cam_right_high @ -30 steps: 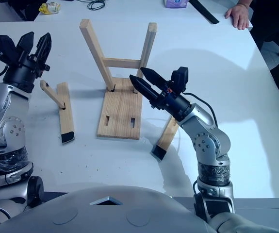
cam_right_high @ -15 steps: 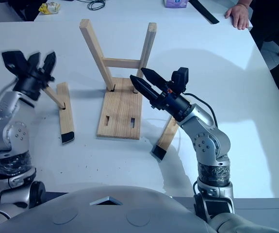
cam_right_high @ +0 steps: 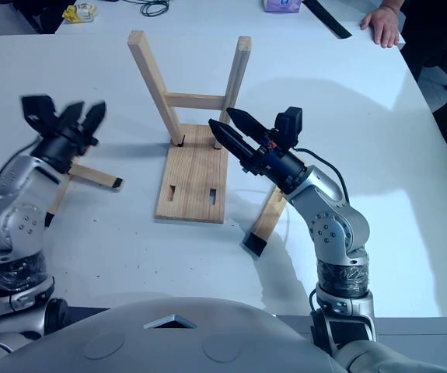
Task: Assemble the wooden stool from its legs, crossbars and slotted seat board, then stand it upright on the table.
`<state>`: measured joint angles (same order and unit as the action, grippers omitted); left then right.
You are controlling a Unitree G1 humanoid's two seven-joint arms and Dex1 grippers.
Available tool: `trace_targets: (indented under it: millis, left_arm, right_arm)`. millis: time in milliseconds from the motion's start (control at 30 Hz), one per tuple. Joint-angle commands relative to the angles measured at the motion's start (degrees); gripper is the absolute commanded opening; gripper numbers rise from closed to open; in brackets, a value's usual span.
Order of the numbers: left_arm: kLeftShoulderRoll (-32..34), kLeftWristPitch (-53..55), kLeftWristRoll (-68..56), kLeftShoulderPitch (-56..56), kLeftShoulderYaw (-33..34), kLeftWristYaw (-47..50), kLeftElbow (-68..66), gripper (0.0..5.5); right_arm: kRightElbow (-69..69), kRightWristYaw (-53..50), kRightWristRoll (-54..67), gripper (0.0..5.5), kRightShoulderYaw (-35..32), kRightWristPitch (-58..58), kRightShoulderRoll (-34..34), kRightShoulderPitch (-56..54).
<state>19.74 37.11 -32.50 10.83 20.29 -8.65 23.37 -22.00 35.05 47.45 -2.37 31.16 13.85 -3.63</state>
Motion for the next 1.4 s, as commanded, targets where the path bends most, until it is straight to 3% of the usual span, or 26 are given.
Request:
trace_targets:
  millis: [33,200,300,500,667,800,1000,1400]
  left_arm:
    - [-0.3,-2.2,-6.1,7.5,5.4,1.5,2.3,2.59]
    - [0.5,-5.5,-12.0,13.3,11.6,4.0,1.6,2.59]
    - [4.7,-6.7,-10.3,12.3,14.9,3.1,-3.7,2.59]
    - [12.9,-9.2,-5.0,8.2,13.3,-6.2,-13.0,2.59]
    - [22.7,-7.3,-0.1,-9.3,2.0,-25.7,-9.2,2.59]
    - [27.9,-8.5,4.3,-13.6,1.9,-30.2,-11.0,2.59]
    - [31.7,-8.7,9.2,-15.5,0.2,-32.7,-12.6,2.59]
    - [31.0,-8.8,12.7,-21.4,0.9,-33.4,-15.4,2.59]
  right_arm:
    - [0.0,-0.4,0.5,3.22,0.1,0.6,0.1,-0.4]
    - [-0.5,-0.5,0.5,3.22,0.3,0.8,0.1,0.2]
    - [-0.8,-0.5,0.1,3.22,0.4,0.7,0.4,0.3]
    - [-2.0,-1.4,-0.2,3.22,0.5,-0.1,-0.3,1.3]
    - [-2.8,-1.8,-1.0,3.22,1.1,-0.7,-0.5,2.8]
    - [-4.4,-2.9,-1.2,3.22,0.9,-1.6,-1.0,5.5]
    - [-7.4,-5.7,-2.0,3.22,1.6,-3.6,-3.1,10.3]
    - [-6.3,-5.9,-1.8,3.22,1.0,-4.8,-2.4,10.3]
